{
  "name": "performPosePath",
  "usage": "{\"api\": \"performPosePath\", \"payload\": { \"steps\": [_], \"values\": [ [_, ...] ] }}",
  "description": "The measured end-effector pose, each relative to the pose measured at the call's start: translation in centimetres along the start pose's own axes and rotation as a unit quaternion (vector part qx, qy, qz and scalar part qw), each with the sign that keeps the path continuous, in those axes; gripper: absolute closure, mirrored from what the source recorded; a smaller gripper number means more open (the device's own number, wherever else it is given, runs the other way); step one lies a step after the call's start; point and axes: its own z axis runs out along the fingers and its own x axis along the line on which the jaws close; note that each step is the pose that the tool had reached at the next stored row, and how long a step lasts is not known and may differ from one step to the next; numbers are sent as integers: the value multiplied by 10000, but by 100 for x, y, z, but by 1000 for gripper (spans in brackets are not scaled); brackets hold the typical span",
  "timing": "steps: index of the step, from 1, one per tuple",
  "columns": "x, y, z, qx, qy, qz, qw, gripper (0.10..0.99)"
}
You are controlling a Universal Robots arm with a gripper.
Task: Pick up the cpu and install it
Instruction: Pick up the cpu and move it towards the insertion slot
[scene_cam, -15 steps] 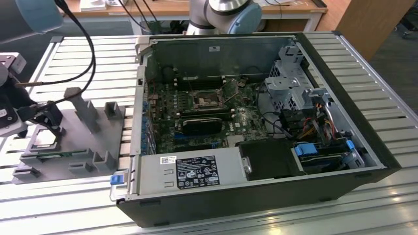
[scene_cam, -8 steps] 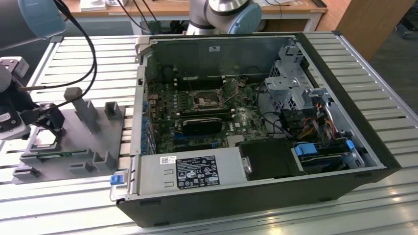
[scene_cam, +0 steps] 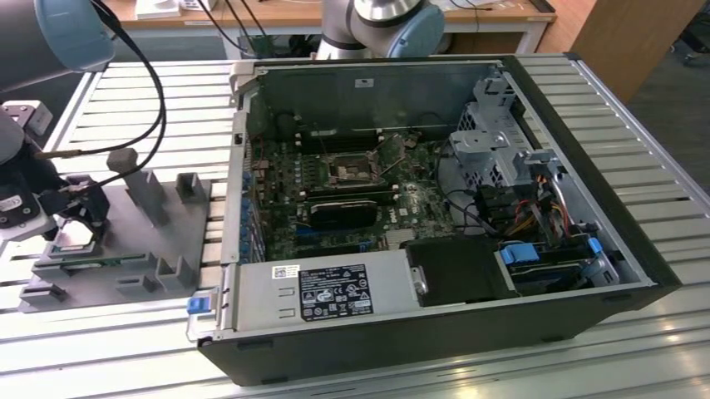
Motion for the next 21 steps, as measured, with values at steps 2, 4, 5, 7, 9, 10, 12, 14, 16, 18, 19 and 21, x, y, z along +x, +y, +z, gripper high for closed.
{"api": "performPosePath", "payload": {
  "steps": [2, 4, 5, 7, 9, 10, 12, 14, 16, 18, 19, 21],
  "values": [
    [0, -3, 6, -1, -7, 0, 10000, 396],
    [0, -15, 7, -1, -14, -1, 10000, 396],
    [0, -15, 8, -1, -18, 0, 10000, 396],
    [-1, -16, 8, -1, -27, -1, 10000, 396],
    [0, -16, -2, -1, -33, -2, 10000, 396],
    [0, -16, -7, -1, -41, -2, 10000, 396],
    [7, -16, -11, -2, -56, -3, 10000, 396],
    [14, -15, -20, -3, -70, -3, 10000, 396],
    [26, -15, -20, -3, -78, -3, 10000, 396],
    [31, -16, -20, -3, -79, -4, 10000, 396],
    [32, -16, -18, -3, -79, -4, 10000, 396],
    [33, -16, -17, -2, -78, -3, 10000, 396]
  ]
}}
